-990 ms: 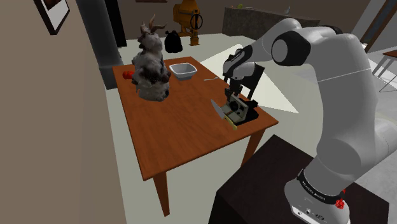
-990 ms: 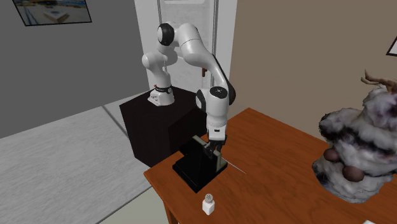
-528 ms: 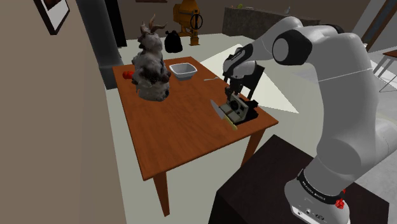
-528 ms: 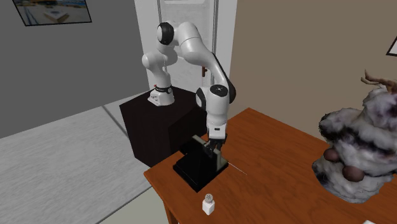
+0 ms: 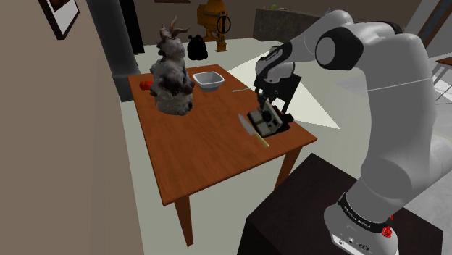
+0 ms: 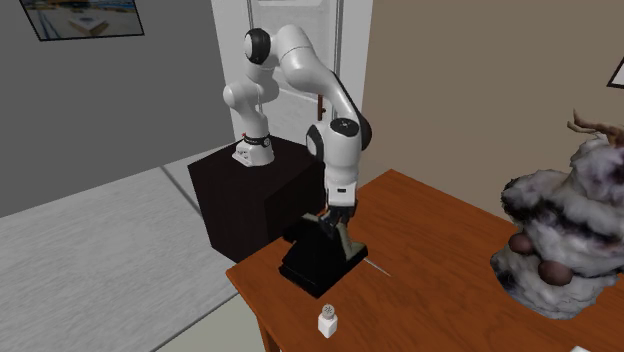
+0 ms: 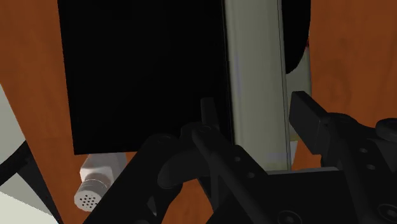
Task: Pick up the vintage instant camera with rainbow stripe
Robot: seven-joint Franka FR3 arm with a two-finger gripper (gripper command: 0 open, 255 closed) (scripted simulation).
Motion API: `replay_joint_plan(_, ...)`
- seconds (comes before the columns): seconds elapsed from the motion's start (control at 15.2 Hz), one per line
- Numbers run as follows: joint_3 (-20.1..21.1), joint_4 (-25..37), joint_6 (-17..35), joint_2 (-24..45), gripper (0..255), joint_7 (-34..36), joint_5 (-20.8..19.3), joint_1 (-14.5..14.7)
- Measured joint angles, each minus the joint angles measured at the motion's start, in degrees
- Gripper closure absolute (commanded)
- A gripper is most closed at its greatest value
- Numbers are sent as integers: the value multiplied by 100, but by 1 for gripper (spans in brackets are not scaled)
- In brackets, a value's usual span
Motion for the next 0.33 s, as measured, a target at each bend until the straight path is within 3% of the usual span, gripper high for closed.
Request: replay_joint_plan(0.33, -32, 60, -250, -201, 255, 46, -51, 35)
